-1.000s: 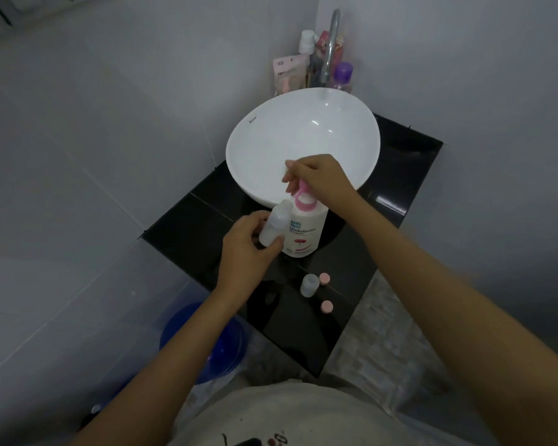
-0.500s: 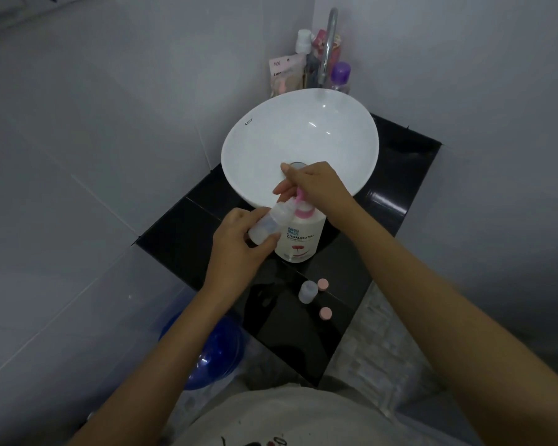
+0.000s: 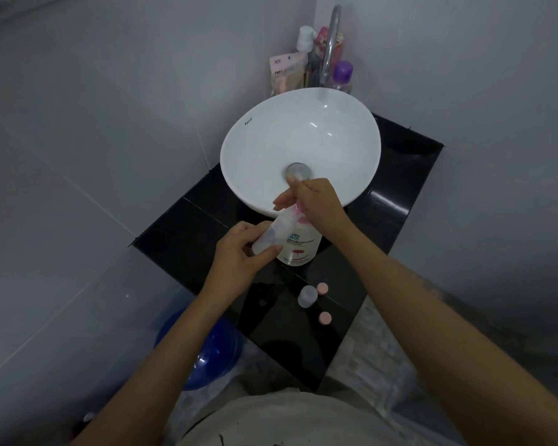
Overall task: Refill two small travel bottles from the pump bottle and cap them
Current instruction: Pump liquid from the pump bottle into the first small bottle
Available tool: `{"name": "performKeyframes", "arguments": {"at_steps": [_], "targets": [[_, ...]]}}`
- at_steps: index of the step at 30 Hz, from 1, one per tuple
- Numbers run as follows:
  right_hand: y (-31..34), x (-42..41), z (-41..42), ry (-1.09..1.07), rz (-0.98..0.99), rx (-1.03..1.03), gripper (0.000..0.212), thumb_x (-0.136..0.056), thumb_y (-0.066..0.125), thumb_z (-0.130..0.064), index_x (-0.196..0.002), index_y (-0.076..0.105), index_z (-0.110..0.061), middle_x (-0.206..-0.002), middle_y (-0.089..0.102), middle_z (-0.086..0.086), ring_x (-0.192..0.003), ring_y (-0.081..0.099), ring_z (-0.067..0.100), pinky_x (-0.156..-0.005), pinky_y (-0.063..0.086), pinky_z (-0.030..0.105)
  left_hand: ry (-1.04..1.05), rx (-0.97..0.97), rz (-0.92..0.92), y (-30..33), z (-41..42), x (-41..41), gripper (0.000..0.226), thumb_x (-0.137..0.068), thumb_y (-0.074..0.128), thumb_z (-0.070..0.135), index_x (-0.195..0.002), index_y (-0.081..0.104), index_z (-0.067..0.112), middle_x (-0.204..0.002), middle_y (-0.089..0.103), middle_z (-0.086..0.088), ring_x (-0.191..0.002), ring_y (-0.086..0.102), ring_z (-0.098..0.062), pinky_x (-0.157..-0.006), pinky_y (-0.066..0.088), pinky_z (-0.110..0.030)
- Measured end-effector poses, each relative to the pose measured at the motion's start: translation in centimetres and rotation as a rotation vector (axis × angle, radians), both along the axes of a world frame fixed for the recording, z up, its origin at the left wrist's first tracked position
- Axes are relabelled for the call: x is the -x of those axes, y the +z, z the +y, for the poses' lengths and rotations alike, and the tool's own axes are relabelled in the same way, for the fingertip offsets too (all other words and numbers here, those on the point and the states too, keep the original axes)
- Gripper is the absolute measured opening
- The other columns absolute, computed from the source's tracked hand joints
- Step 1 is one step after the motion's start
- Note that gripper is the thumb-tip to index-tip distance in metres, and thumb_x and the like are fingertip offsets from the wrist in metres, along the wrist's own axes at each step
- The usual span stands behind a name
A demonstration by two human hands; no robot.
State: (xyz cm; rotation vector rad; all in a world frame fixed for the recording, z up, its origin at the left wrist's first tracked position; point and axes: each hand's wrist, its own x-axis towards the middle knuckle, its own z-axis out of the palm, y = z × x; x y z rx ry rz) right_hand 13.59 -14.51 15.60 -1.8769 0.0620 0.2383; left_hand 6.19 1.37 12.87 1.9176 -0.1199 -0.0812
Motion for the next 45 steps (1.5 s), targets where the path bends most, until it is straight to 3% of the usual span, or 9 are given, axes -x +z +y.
{"name": "performKeyframes", "arguments": {"at_steps": [6,9,15,22,27,35,38,41,45], "targets": [[1.5,-0.8,-0.3,0.06,-0.089,-0.03,0.043,-0.097,0.049,-0.029,-0.079,0.074,0.001,-0.068,0.071,0.003,-0.062,0.066,0.007,-0.07,0.054,0.021,-0.007,0.037,-0.008,0.7,-0.2,-0.1,0.039,-0.081,0.07,0.018,-0.12,0.063,0.02,-0.091,0.058,-0.001,-0.079,0.055,-0.003,-0.07,0.045,-0.013],[1.3,-0.5,-0.2,0.038,-0.081,-0.05,0.044,-0.097,0.047,-0.028,-0.079,0.074,0.001,-0.069,0.072,0.005,-0.069,0.068,0.011,-0.075,0.054,0.024,-0.01,0.051,0.012,0.7,-0.1,-0.2,0.038,-0.081,0.07,0.019,-0.119,0.064,0.02,-0.088,0.056,0.002,-0.076,0.054,-0.002,-0.069,0.045,-0.017],[0.0,0.2,0.0,-0.004,-0.036,-0.034,0.047,-0.099,0.044,-0.03,-0.081,0.074,0.001,-0.066,0.071,-0.006,-0.055,0.058,-0.009,-0.051,0.042,0.008,-0.028,0.061,0.084,0.2,0.0,-0.1,0.032,-0.081,0.069,0.019,-0.113,0.065,0.022,-0.089,0.057,0.0,-0.076,0.055,0.0,-0.073,0.049,-0.026],[1.8,-0.6,-0.4,0.068,-0.107,-0.057,0.045,-0.098,0.044,-0.028,-0.084,0.074,0.002,-0.078,0.074,0.01,-0.072,0.068,0.008,-0.067,0.051,0.01,-0.06,0.126,0.068,0.9,0.1,-0.3,0.035,-0.082,0.067,0.017,-0.116,0.063,0.026,-0.095,0.059,-0.004,-0.081,0.057,0.0,-0.074,0.049,-0.018],[-0.2,-0.2,0.0,0.006,-0.03,-0.035,0.047,-0.098,0.045,-0.03,-0.078,0.074,0.002,-0.072,0.073,0.004,-0.062,0.065,0.001,-0.055,0.048,0.013,-0.074,0.101,0.093,0.3,0.2,-0.3,0.034,-0.083,0.066,0.015,-0.114,0.062,0.026,-0.098,0.059,-0.008,-0.082,0.057,0.001,-0.074,0.049,-0.013],[1.1,-0.8,-0.3,0.054,-0.044,-0.015,0.045,-0.097,0.048,-0.031,-0.082,0.074,0.002,-0.076,0.074,0.008,-0.078,0.07,0.015,-0.076,0.053,0.023,-0.107,0.16,0.087,0.7,0.2,-0.4,0.034,-0.083,0.065,0.017,-0.113,0.061,0.032,-0.102,0.058,-0.008,-0.087,0.059,-0.002,-0.079,0.051,-0.015],[0.9,-0.5,-0.2,0.001,-0.054,-0.036,0.047,-0.097,0.047,-0.033,-0.079,0.075,0.0,-0.075,0.074,0.007,-0.076,0.07,0.015,-0.069,0.055,0.029,-0.111,0.161,0.088,0.9,0.3,-0.3,0.034,-0.081,0.065,0.021,-0.111,0.061,0.036,-0.103,0.058,-0.01,-0.09,0.059,-0.01,-0.08,0.051,-0.019],[0.3,-0.1,0.0,-0.031,-0.011,-0.021,0.048,-0.098,0.045,-0.033,-0.08,0.075,0.0,-0.074,0.073,0.001,-0.062,0.062,-0.003,-0.057,0.048,0.024,-0.113,0.15,0.098,0.6,0.2,-0.3,0.034,-0.082,0.065,0.019,-0.109,0.06,0.038,-0.104,0.057,-0.013,-0.086,0.058,-0.004,-0.078,0.05,-0.016],[-0.5,0.1,0.1,-0.045,-0.058,-0.007,0.046,-0.097,0.047,-0.031,-0.074,0.075,-0.001,-0.072,0.074,0.005,-0.067,0.065,0.005,-0.067,0.048,0.022,-0.118,0.137,0.107,0.2,0.3,-0.2,0.033,-0.083,0.066,0.019,-0.111,0.061,0.036,-0.103,0.056,-0.014,-0.082,0.057,0.001,-0.076,0.05,-0.013]]}}
